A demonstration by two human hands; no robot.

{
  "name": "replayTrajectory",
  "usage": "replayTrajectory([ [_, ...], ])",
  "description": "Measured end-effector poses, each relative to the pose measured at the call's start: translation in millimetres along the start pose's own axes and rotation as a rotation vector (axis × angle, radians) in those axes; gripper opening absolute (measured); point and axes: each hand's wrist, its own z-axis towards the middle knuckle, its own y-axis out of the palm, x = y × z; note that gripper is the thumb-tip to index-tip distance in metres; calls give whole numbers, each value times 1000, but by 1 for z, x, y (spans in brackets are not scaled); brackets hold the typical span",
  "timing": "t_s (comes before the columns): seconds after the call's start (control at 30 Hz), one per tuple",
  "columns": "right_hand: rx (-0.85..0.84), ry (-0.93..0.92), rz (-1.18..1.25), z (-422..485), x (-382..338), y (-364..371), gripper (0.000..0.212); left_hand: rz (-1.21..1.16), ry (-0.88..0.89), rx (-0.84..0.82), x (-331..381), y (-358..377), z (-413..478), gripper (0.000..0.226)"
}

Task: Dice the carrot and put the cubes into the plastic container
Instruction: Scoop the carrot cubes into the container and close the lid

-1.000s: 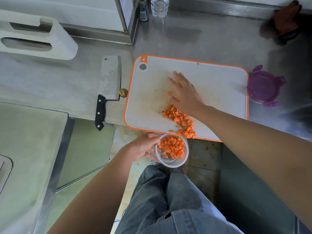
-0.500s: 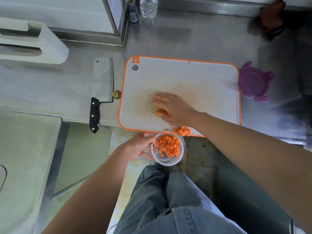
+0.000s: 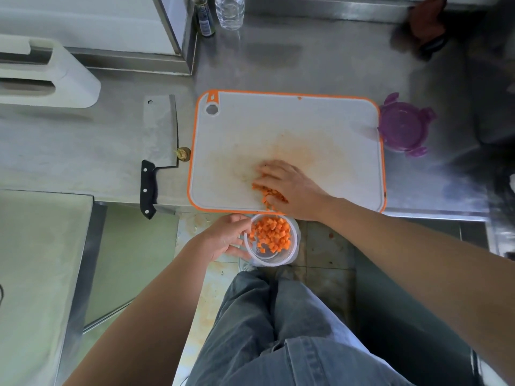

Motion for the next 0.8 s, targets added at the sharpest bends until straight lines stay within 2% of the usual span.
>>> replayTrajectory([
  [0.13,63,-2,115,-20,-1,-4,43,0,7,12,-1,2,-2,24],
  [0.27,238,289,115,-40,7,-8,50,-3,4,33,-1,5,-4,24],
  [0.33,205,361,77,-49,0,-4,50,-5,1,39,-2,7,-4,26],
  [0.43,121,325,111,-57,-17,5,53,-22,-3,40,-3,9,-4,27],
  [0.57,238,405,138,-61,-18,3,55,-29,5,51,-2,11,-7,27],
  [0.63,217,474,93,-65,-20,3,53,-28,5,56,-2,12,-8,27],
  [0.73,146,423,120,-71,-34,13,57,-26,12,65,-4,15,-8,27],
  [0.8,164,398,142,-74,-42,20,55,-34,14,70,-4,16,-9,27],
])
